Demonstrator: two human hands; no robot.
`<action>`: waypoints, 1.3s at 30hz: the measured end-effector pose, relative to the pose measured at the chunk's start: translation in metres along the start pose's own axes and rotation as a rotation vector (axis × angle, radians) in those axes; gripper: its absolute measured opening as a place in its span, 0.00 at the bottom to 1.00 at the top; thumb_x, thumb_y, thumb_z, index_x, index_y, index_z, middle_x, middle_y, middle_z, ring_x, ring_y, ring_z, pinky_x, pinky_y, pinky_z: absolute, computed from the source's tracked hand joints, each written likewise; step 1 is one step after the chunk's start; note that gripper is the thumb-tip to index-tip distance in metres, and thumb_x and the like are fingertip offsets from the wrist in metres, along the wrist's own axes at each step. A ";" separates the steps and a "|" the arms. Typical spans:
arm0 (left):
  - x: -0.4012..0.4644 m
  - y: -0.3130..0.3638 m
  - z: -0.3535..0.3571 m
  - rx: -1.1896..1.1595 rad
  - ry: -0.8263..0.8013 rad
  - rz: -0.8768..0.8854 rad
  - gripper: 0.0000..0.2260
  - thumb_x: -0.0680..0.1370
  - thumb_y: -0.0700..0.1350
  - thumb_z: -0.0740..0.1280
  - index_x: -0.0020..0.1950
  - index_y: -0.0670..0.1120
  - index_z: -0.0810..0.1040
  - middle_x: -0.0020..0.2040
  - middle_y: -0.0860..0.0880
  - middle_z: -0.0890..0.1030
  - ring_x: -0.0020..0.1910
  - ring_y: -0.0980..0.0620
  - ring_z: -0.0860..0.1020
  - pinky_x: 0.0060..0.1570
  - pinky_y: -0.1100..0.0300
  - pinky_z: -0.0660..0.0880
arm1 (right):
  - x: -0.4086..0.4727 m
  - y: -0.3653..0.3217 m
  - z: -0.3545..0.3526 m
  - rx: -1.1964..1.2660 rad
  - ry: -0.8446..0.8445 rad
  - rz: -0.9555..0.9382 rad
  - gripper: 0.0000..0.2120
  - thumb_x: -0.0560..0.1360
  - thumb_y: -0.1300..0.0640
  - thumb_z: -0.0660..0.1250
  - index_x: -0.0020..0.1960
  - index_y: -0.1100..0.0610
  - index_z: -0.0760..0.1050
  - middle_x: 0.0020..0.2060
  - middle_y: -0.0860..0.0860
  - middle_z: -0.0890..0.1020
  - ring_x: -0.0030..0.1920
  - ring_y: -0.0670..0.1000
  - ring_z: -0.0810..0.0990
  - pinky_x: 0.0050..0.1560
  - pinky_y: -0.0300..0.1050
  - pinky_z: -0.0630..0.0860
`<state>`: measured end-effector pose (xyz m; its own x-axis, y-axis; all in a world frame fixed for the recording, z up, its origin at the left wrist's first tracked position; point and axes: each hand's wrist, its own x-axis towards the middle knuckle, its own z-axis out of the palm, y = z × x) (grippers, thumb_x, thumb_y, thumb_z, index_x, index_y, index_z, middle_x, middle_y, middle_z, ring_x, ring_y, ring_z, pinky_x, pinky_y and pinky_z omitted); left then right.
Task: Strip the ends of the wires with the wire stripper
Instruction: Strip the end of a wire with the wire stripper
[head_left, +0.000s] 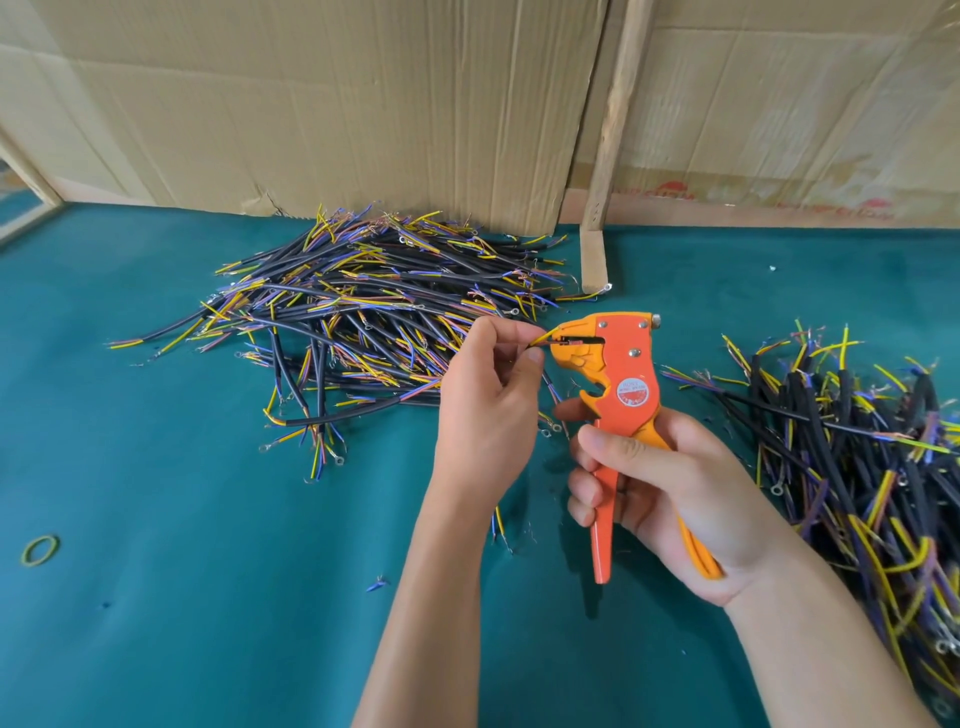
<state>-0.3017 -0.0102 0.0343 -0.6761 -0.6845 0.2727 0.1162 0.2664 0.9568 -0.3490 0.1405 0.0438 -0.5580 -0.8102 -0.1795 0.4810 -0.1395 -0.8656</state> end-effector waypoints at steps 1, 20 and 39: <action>0.000 0.000 0.000 0.001 0.000 0.000 0.08 0.81 0.36 0.65 0.49 0.49 0.78 0.39 0.55 0.78 0.36 0.59 0.74 0.40 0.67 0.70 | 0.000 0.000 0.000 0.002 -0.001 0.000 0.13 0.70 0.61 0.74 0.53 0.65 0.83 0.35 0.57 0.73 0.32 0.56 0.74 0.33 0.50 0.76; -0.003 0.005 0.007 -0.082 -0.055 -0.097 0.09 0.80 0.32 0.63 0.52 0.45 0.77 0.44 0.45 0.80 0.36 0.56 0.73 0.40 0.61 0.69 | 0.001 0.003 0.010 0.027 0.131 0.004 0.13 0.70 0.54 0.76 0.32 0.53 0.74 0.27 0.51 0.66 0.22 0.48 0.62 0.20 0.38 0.62; -0.009 0.011 0.008 0.091 -0.162 -0.155 0.13 0.67 0.44 0.63 0.42 0.49 0.86 0.30 0.47 0.80 0.28 0.54 0.69 0.32 0.61 0.67 | 0.005 -0.007 -0.009 0.272 0.256 -0.203 0.19 0.67 0.64 0.69 0.58 0.63 0.74 0.51 0.67 0.84 0.49 0.66 0.86 0.47 0.53 0.84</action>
<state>-0.3005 0.0045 0.0414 -0.7893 -0.6064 0.0968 -0.0589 0.2317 0.9710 -0.3612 0.1428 0.0443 -0.7935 -0.5877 -0.1581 0.4855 -0.4546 -0.7468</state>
